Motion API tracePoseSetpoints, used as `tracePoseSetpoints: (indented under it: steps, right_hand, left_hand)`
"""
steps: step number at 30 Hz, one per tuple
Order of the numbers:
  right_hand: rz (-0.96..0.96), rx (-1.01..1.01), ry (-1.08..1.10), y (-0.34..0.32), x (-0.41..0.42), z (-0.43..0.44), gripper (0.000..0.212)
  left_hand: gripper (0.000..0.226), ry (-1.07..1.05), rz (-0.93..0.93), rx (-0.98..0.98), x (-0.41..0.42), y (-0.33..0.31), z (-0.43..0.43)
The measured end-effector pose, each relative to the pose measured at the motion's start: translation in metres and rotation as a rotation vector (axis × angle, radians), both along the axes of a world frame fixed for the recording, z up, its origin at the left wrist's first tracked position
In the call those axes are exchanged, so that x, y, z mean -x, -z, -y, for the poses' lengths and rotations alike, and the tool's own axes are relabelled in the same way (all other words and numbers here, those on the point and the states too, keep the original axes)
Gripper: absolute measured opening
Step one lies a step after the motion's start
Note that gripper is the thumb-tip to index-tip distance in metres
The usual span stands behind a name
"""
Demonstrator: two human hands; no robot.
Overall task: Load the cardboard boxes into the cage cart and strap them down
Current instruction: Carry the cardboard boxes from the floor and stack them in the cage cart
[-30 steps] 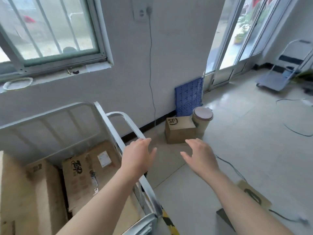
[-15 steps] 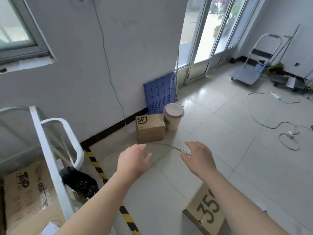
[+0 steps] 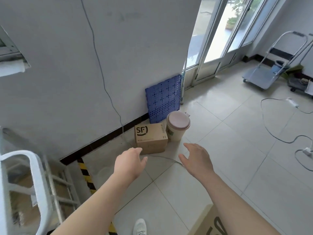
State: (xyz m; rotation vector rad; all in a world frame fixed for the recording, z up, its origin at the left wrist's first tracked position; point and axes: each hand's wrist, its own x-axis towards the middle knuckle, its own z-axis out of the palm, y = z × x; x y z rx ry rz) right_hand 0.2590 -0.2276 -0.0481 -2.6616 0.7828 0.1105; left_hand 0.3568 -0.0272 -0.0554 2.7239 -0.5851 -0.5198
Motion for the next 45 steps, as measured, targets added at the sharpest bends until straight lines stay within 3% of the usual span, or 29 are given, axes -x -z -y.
tracePoseSetpoints:
  steps: [4,12,16,20,29,35,39,45]
  right_hand:
    - [-0.013,-0.053,0.020,0.007,-0.057,0.032,0.051]
    - [-0.075,-0.127,-0.017,0.053,-0.173,0.114,0.049]
    - [-0.133,-0.153,-0.083,0.092,-0.243,0.158,0.033]
    - [-0.187,-0.226,-0.106,0.146,-0.306,0.197,0.014]
    - [-0.290,-0.335,-0.079,0.319,-0.407,0.244,0.013]
    - [-0.320,-0.357,-0.015,0.450,-0.445,0.253,0.023]
    - [-0.352,-0.344,0.052,0.529,-0.467,0.255,0.056]
    - [-0.406,-0.433,0.169,0.597,-0.485,0.259,0.088]
  left_hand:
    - [0.042,-0.020,-0.022,-0.054,-0.062,0.004,0.029]
    - [0.052,-0.099,-0.107,-0.092,-0.163,0.053,0.101]
    - [0.051,-0.243,-0.196,-0.090,-0.215,0.091,0.137]
    - [0.049,-0.391,-0.283,-0.073,-0.269,0.142,0.170]
    - [0.051,-0.521,-0.399,-0.063,-0.360,0.301,0.215]
    - [0.044,-0.624,-0.458,-0.046,-0.410,0.420,0.230]
    - [0.037,-0.700,-0.471,-0.024,-0.435,0.499,0.231]
    - [0.071,-0.787,-0.461,-0.041,-0.456,0.573,0.226]
